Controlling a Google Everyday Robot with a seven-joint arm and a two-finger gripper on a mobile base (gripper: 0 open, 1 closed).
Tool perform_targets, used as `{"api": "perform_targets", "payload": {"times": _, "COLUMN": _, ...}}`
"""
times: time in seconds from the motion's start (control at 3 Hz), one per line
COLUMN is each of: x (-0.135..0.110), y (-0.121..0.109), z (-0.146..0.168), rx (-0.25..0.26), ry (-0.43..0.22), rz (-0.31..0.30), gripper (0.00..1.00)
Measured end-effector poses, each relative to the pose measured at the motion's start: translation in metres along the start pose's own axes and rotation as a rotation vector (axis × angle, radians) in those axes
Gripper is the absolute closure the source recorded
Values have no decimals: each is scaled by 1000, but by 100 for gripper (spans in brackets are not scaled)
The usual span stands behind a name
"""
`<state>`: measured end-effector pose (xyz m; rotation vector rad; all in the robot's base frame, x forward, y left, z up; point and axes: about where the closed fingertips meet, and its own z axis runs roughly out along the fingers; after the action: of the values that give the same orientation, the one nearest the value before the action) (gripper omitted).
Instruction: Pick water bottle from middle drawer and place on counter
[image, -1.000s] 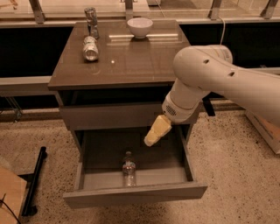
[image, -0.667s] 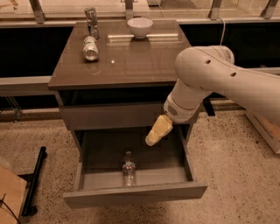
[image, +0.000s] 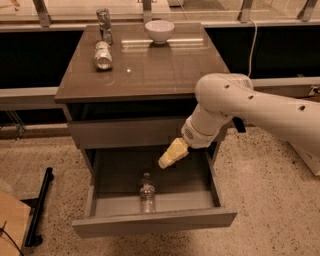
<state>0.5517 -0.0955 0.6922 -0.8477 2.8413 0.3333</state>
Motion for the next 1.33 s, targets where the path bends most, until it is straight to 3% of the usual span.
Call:
{"api": "perform_targets", "payload": {"times": 0.67, "x": -9, "y": -12, "z": 81, "rx": -68, "ry": 13, "rz": 163, "gripper": 0}}
{"api": "perform_targets", "payload": {"times": 1.0, "x": -11, "y": -18, "z": 118, "rx": -43, "ry": 33, "rz": 273, "gripper": 0}}
{"api": "perform_targets", "payload": {"times": 1.33, "x": -11, "y": -17, "z": 119, "rx": -43, "ry": 35, "rz": 347, "gripper": 0}}
